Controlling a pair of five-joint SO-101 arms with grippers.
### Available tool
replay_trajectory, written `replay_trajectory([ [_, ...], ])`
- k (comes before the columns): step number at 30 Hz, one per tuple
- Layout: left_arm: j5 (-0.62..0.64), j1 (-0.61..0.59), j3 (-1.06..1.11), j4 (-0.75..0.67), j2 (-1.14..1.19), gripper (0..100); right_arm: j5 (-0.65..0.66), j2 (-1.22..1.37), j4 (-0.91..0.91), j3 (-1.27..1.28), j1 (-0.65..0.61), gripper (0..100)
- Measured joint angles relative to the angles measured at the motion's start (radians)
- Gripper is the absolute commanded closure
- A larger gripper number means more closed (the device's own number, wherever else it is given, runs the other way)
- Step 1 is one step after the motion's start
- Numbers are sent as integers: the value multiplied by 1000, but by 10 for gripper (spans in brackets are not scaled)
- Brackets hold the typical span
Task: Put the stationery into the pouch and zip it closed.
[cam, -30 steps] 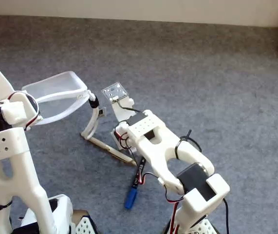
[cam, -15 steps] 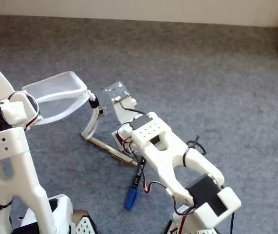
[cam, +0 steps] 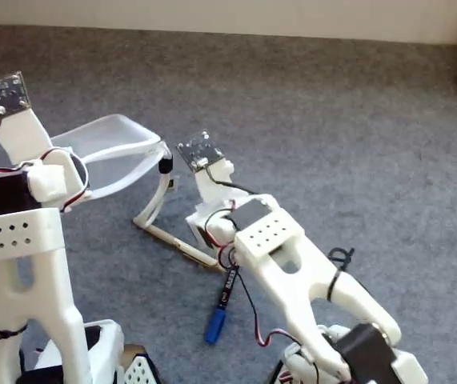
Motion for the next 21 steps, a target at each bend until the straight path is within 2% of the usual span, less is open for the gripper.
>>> replay_trajectory([
  [12,3,51,6,0,0,993,-8,-230,0,69,-2,979],
  [18,3,75,25,0,0,993,-207,-311,0,69,-17,979],
  [21,3,75,25,0,0,993,-267,-341,0,69,-18,979],
])
